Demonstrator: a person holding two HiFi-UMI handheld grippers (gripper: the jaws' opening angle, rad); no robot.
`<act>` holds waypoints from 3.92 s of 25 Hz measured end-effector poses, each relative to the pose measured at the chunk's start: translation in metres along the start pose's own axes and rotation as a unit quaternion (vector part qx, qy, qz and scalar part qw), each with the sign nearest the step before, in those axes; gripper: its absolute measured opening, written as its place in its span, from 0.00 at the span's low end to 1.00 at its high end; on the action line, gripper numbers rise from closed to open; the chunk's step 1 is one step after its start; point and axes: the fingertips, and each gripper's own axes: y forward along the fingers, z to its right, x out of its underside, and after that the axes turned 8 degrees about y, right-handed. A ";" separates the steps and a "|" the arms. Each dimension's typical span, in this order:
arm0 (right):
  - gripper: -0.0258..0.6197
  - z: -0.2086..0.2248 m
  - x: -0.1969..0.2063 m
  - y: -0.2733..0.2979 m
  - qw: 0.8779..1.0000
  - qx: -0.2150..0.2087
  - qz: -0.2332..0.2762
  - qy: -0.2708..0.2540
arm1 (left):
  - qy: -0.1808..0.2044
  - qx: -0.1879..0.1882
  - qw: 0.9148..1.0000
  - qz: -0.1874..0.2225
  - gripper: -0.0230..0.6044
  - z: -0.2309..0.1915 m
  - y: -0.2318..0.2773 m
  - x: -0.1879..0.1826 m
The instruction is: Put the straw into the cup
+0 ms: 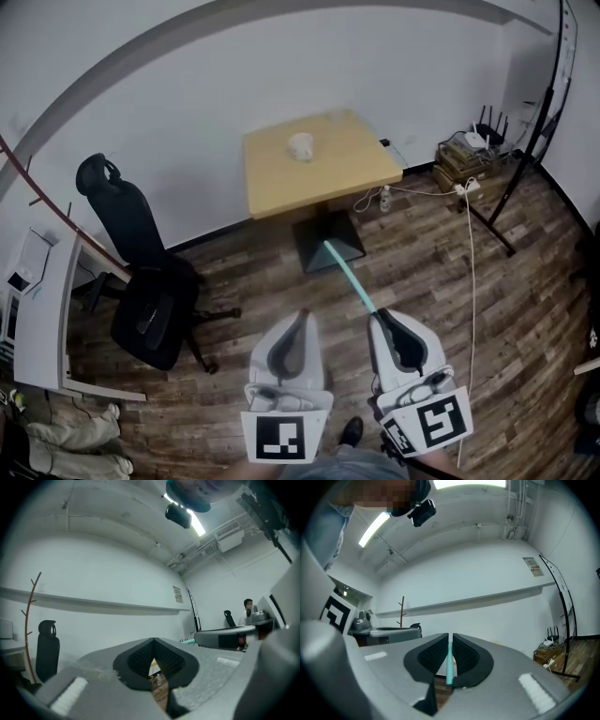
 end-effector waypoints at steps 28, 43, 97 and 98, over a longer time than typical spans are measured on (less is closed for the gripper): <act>0.09 0.050 -0.016 0.293 0.998 0.002 -0.005 -0.065 | -0.033 -0.011 0.998 0.058 0.06 -0.185 0.237 0.017; 0.09 0.142 0.004 0.356 0.999 0.019 -0.020 -0.038 | -0.027 -0.003 1.000 -0.001 0.06 -0.176 0.339 0.068; 0.09 0.297 0.114 0.611 0.982 -0.044 -0.184 0.009 | -0.092 -0.050 0.987 -0.122 0.06 -0.272 0.607 0.202; 0.09 0.300 0.118 0.614 0.981 -0.044 -0.188 0.009 | -0.093 -0.049 0.987 -0.124 0.06 -0.273 0.610 0.205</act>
